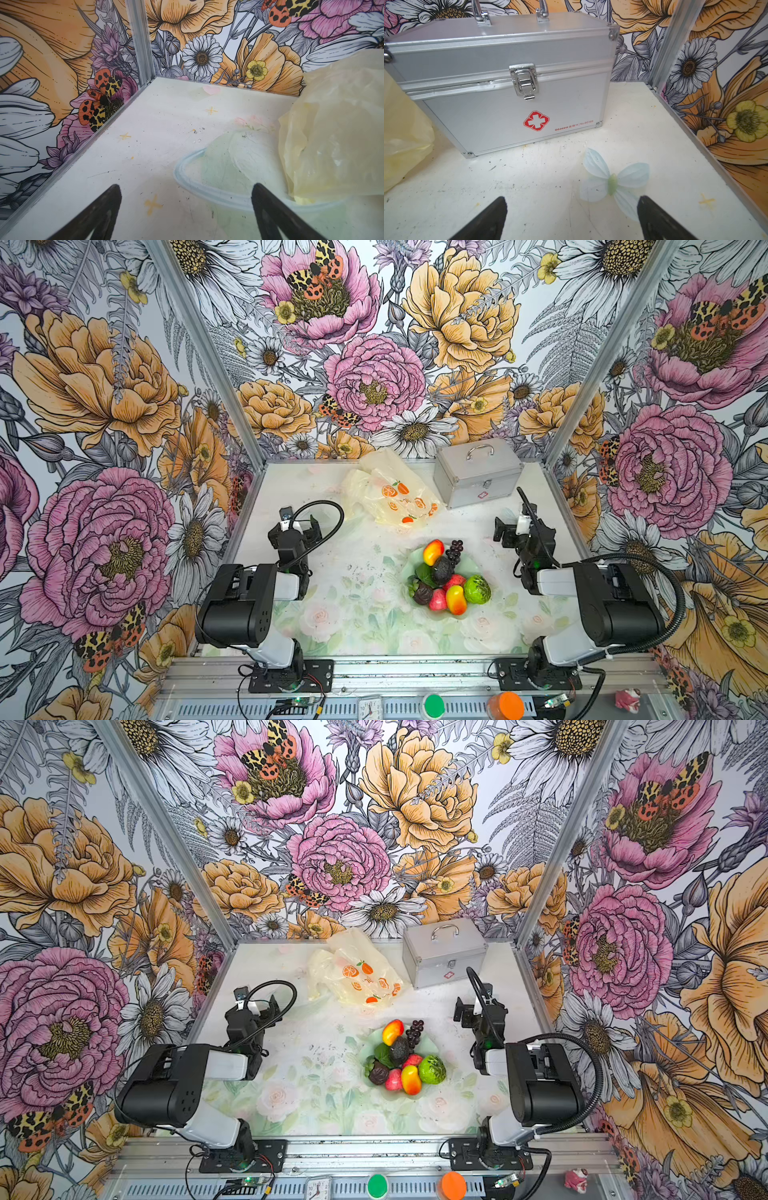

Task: Place the fruits into the plastic bag

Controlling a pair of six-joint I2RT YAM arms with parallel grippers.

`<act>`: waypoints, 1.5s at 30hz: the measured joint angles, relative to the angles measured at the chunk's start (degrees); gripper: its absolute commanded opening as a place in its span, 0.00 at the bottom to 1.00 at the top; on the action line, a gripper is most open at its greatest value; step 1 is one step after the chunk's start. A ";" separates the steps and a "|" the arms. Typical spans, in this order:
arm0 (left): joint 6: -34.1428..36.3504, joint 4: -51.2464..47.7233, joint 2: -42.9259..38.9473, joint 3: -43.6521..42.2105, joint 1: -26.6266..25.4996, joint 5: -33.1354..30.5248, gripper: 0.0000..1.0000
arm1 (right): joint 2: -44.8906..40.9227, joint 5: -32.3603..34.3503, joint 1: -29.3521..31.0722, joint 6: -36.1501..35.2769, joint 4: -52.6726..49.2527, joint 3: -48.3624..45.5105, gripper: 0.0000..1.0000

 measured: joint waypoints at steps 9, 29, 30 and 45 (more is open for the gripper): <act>0.00 0.00 0.00 0.00 0.00 0.00 0.99 | 0.00 0.00 0.00 0.00 0.00 0.00 1.00; -0.02 0.00 0.00 0.00 0.00 0.00 0.99 | -0.02 0.76 0.00 0.04 -0.26 0.04 1.00; 0.00 0.02 0.00 0.00 0.00 0.00 0.99 | -0.17 1.57 0.00 0.24 -1.29 0.33 0.99; -6.88 -32.02 -14.05 16.39 0.00 -4.96 0.99 | -9.49 12.35 -0.74 8.44 -28.37 13.11 0.99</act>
